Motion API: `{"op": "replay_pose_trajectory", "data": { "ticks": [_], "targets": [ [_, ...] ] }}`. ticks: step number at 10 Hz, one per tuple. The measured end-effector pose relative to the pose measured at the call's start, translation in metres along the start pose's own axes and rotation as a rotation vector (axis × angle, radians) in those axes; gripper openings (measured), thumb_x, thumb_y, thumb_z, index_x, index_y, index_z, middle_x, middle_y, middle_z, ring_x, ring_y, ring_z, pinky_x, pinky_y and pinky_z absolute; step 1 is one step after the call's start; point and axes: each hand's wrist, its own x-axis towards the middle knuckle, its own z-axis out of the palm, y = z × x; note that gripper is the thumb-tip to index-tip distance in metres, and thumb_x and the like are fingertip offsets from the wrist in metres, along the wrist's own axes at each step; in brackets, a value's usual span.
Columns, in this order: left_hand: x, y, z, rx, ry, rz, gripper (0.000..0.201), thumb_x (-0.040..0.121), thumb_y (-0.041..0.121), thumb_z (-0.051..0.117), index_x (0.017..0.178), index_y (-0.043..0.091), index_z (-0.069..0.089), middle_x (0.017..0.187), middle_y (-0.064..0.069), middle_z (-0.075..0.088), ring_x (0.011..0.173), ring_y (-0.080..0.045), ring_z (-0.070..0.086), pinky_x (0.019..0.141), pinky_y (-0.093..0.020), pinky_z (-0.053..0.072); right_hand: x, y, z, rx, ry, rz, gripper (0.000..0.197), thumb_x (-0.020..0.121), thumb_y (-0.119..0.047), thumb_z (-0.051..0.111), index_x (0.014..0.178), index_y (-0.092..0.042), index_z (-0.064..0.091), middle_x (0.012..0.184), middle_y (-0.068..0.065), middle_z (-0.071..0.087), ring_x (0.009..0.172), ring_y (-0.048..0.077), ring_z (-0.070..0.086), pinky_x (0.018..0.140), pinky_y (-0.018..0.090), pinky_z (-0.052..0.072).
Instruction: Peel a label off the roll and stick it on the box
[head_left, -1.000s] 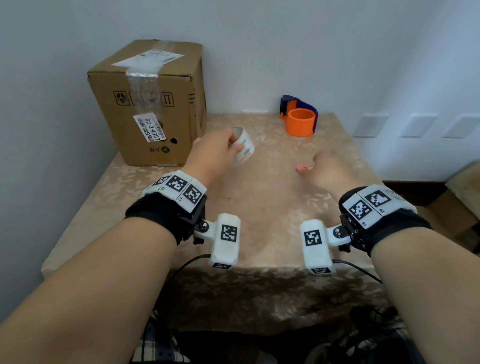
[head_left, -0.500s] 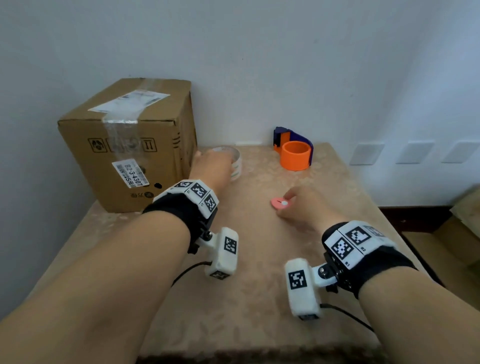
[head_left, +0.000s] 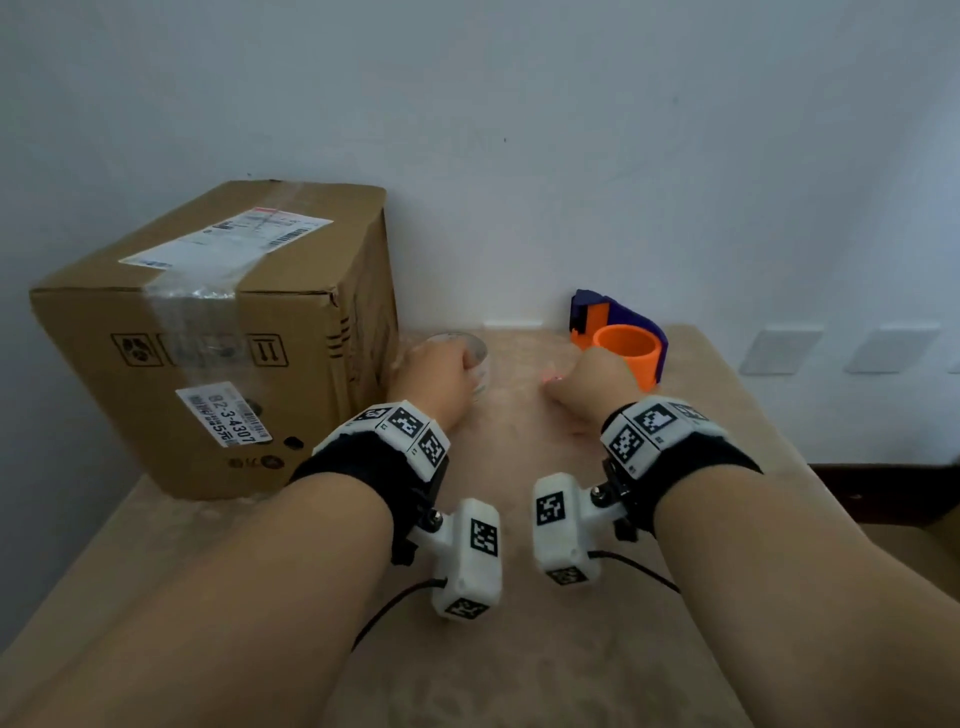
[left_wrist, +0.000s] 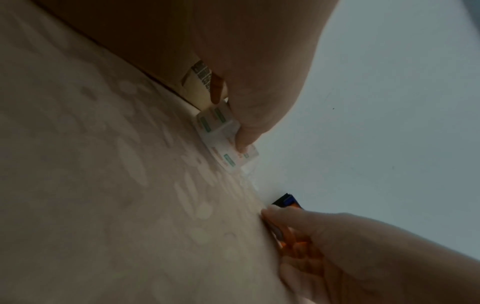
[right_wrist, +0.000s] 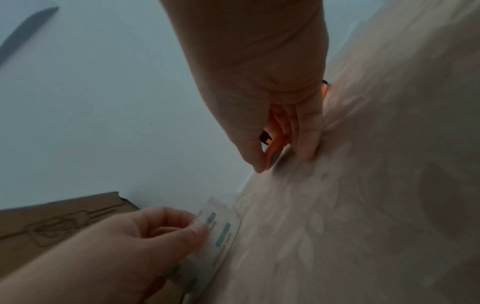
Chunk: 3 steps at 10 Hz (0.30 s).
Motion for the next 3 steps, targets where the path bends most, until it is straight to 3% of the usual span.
{"op": "replay_pose_trajectory", "data": {
  "ticks": [1, 2, 3],
  "targets": [
    [0.0012, -0.0026, 0.0012, 0.012, -0.062, 0.026, 0.016, 0.093, 0.022, 0.05, 0.099, 0.016, 0.063, 0.114, -0.006, 0.061, 0.115, -0.026, 0.053, 0.088, -0.033, 0.034, 0.0063, 0.0014, 0.0092, 0.033, -0.024, 0.045, 0.032, 0.091, -0.025, 0.054, 0.063, -0.012, 0.044, 0.073, 0.006, 0.05, 0.088, 0.029, 0.058, 0.066, 0.032, 0.045],
    [0.0002, -0.0055, 0.0015, 0.044, -0.087, 0.032, 0.02, 0.092, 0.024, 0.051, 0.104, 0.013, 0.063, 0.12, -0.007, 0.059, 0.117, -0.028, 0.052, 0.092, -0.035, 0.036, 0.0059, 0.0046, 0.0111, 0.124, -0.061, 0.037, 0.036, 0.09, -0.028, 0.055, 0.06, -0.017, 0.038, 0.07, 0.006, 0.053, 0.096, 0.033, 0.064, 0.063, 0.032, 0.049],
    [-0.002, -0.0035, -0.0046, -0.032, -0.075, 0.056, 0.018, 0.091, 0.021, 0.054, 0.102, 0.009, 0.062, 0.12, -0.011, 0.059, 0.115, -0.03, 0.053, 0.092, -0.034, 0.04, 0.0037, 0.0114, 0.0051, 0.127, -0.065, 0.027, 0.034, 0.092, -0.035, 0.051, 0.066, -0.014, 0.043, 0.093, 0.016, 0.061, 0.104, 0.036, 0.063, 0.087, 0.041, 0.052]
  ]
}}
